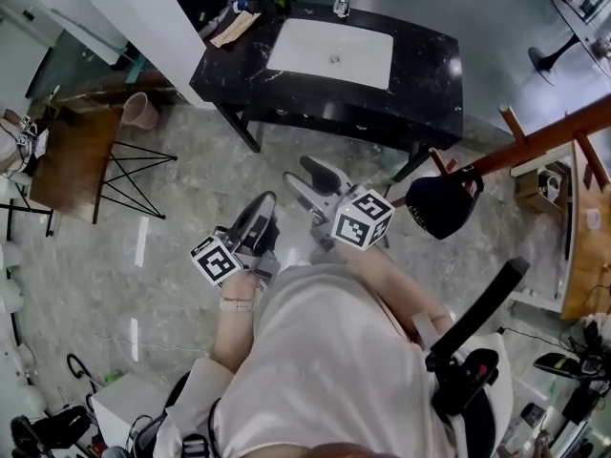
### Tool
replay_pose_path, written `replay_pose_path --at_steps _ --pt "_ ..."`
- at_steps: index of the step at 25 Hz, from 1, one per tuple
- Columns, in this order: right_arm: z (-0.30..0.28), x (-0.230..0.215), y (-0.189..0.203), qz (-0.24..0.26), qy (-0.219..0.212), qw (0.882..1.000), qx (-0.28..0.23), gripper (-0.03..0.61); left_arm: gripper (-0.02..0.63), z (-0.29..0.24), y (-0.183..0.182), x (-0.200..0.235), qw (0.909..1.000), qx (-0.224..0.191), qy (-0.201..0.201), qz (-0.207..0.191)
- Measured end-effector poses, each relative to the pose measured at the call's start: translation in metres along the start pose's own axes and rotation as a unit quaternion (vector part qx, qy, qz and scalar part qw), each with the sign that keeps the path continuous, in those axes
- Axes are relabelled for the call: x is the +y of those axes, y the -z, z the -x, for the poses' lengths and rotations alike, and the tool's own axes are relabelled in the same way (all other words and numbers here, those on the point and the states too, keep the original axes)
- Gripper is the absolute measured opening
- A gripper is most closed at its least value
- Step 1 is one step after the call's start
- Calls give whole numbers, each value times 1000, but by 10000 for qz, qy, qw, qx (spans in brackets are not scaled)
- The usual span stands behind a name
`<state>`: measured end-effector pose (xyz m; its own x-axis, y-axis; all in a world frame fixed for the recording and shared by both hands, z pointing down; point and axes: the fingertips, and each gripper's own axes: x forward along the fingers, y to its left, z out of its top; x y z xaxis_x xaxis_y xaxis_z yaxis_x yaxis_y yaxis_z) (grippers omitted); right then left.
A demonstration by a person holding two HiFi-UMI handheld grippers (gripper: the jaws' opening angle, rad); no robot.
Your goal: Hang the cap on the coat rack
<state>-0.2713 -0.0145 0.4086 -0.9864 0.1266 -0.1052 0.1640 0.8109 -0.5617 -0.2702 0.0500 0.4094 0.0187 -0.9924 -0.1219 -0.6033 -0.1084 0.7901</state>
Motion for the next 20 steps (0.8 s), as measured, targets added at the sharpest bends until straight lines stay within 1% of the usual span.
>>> replay_pose_path --at_steps 4,9,12,20 --pt "-11 11 -10 142 -266 9995 -4 224 8 -5 -14 -5 9998 -151 39 -154" --pt "-10 21 -18 201 -428 9988 -122 222 8 -6 -21 -11 9993 -274 13 -235" --pt "-11 22 -19 289 -511 9982 -122 222 8 -11 -21 -9 9993 -262 19 -258" --pt "-9 14 -9 396 -325 9987 71 221 8 -14 -15 -5 9997 -189 22 -152"
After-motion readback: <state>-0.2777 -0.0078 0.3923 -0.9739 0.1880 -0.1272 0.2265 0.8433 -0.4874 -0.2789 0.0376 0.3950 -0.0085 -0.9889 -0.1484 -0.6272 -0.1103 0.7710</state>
